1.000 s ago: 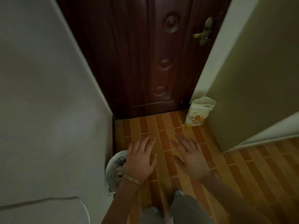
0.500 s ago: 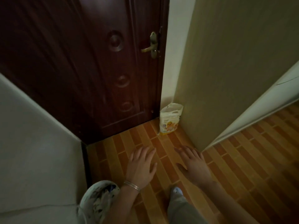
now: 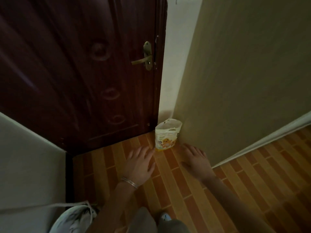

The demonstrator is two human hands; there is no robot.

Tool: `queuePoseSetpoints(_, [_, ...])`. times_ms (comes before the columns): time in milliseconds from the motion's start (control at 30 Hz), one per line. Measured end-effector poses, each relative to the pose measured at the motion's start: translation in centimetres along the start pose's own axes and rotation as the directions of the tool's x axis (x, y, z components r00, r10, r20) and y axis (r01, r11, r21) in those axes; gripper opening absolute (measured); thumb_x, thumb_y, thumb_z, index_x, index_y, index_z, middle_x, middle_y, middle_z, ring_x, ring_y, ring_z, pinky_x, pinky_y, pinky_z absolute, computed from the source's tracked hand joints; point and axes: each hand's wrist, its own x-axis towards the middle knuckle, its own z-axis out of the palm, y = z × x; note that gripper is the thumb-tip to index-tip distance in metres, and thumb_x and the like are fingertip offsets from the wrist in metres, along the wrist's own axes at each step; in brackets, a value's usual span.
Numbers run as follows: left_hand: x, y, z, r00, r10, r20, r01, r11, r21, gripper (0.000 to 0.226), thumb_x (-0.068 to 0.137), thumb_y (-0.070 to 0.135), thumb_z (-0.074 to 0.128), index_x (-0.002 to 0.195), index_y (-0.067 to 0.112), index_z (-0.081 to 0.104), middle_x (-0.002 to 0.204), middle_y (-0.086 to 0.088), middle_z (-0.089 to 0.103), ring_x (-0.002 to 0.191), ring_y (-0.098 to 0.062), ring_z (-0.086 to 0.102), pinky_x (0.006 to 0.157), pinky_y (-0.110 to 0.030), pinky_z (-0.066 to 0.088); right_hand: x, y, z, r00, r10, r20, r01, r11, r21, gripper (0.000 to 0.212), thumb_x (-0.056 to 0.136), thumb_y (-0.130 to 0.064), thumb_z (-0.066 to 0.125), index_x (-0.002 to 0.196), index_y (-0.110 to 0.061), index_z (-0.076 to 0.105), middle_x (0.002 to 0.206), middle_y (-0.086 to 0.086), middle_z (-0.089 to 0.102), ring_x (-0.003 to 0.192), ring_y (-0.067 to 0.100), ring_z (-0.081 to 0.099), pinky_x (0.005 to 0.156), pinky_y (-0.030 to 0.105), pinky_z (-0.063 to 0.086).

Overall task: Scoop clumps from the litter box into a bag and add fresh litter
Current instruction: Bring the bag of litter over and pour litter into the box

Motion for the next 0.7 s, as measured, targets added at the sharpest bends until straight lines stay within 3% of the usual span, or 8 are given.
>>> queuePoseSetpoints(100, [3.5, -0.4, 0.0, 1.0, 0.011, -0.018, -0.011, 1.0, 0.006, 0.051, 0.078, 0.045, 0.041, 0.121, 0.026, 0.06, 0.117, 0.003, 0.062, 0.108, -0.02, 0.058, 0.085, -0.04, 0.049, 2.8, 1.8, -0.3, 0.999, 0.015, 0.028, -0.016, 1.0, 0.023, 0.081, 0.061, -0.029, 0.08, 0.13, -0.026, 0.037, 0.125, 0.003, 0.058, 0.108, 0.024, 0.06, 0.084, 0.04, 0.048])
queuePoseSetpoints(233, [8.5, -1.5, 0.7, 0.998, 0.058, -0.021, -0.058, 0.998, -0.014, 0.05, 0.081, 0.044, 0.042, 0.124, 0.023, 0.056, 0.12, 0.0, 0.06, 0.111, -0.022, 0.056, 0.089, -0.043, 0.048, 7.2, 4.0, -0.3, 0.999, -0.001, 0.038, 0.0, 1.0, 0.012, 0.072, 0.076, -0.027, 0.068, 0.14, -0.023, 0.036, 0.143, 0.002, 0.042, 0.127, 0.025, 0.044, 0.101, 0.041, 0.034])
queuePoseSetpoints(500, [18.4, -3.9, 1.8, 0.993, 0.116, -0.024, -0.116, 0.993, -0.012, 0.05, 0.077, 0.043, 0.041, 0.116, 0.022, 0.062, 0.112, -0.001, 0.064, 0.107, -0.018, 0.049, 0.087, -0.042, 0.05, 16.5, 8.0, -0.8, 0.999, 0.04, 0.035, -0.041, 0.999, 0.036, 0.069, 0.082, -0.03, 0.061, 0.143, -0.023, 0.03, 0.147, 0.004, 0.034, 0.132, 0.024, 0.035, 0.106, 0.036, 0.025])
queuePoseSetpoints(700, [24.1, -5.7, 5.5, 0.993, 0.105, 0.055, -0.106, 0.994, 0.015, 0.049, 0.077, 0.043, 0.042, 0.113, 0.02, 0.065, 0.11, -0.002, 0.065, 0.103, -0.022, 0.059, 0.087, -0.042, 0.05, 22.8, 11.7, 1.2, 0.988, 0.089, 0.13, -0.092, 0.996, 0.022, 0.071, 0.086, -0.028, 0.057, 0.146, -0.021, 0.02, 0.151, 0.003, 0.025, 0.137, 0.021, 0.027, 0.108, 0.032, 0.021])
